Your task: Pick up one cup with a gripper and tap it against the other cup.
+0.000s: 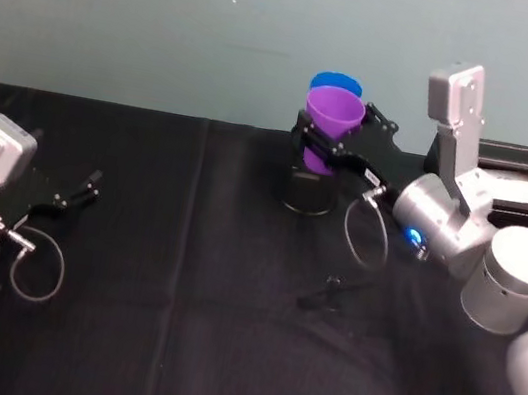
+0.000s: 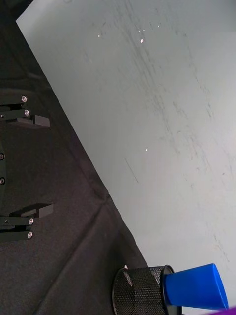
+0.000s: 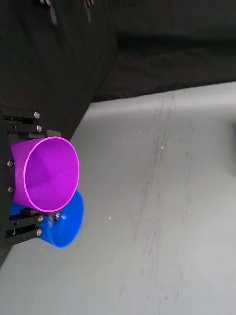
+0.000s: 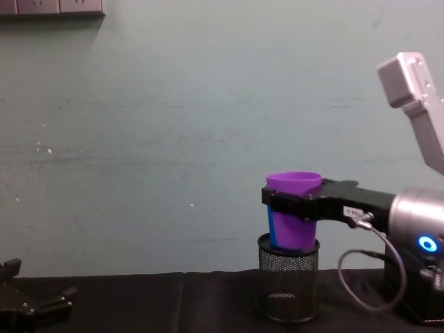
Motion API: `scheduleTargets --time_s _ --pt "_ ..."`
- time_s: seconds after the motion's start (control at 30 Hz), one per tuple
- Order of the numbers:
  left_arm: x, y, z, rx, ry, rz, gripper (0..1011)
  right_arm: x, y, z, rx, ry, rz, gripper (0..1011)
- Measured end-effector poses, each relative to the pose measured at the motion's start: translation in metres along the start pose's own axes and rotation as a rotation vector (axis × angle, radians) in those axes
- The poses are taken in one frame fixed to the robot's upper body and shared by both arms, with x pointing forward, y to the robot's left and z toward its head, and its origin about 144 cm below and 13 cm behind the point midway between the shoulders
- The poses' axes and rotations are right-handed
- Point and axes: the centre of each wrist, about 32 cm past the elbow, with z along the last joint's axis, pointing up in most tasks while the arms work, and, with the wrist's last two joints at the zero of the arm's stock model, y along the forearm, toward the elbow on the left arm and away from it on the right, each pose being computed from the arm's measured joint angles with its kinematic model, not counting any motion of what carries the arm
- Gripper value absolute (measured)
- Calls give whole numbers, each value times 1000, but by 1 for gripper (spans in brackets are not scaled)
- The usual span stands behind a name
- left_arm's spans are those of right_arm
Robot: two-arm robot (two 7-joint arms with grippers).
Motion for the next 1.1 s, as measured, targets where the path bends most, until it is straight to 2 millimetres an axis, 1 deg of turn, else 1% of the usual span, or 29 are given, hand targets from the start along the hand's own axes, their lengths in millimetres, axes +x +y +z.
scheduleTargets --time_s 0.1,0.2,0.3,0.33,0.43,0.57,0.87,0.97,1.1 --pt "0 0 0 0 0 0 1000 -9 -16 -3 6 8 12 749" --pt "0 0 0 0 0 0 1000 -15 -26 -7 7 14 21 749" --pt "0 0 0 0 0 0 1000 -26 -41 -14 0 19 34 749" --pt "0 0 0 0 0 0 1000 -26 -41 -14 0 19 34 749" --pt "0 0 0 0 0 0 1000 -35 -55 -25 -8 21 30 749" --pt "0 0 0 0 0 0 1000 -39 -67 -35 -19 27 23 749" --pt "0 0 0 0 0 0 1000 -46 -87 -59 -27 26 13 749" --pt "0 0 0 0 0 0 1000 -48 -90 -64 -29 22 17 749" --pt "0 0 0 0 0 0 1000 -53 -93 -78 -30 28 32 749"
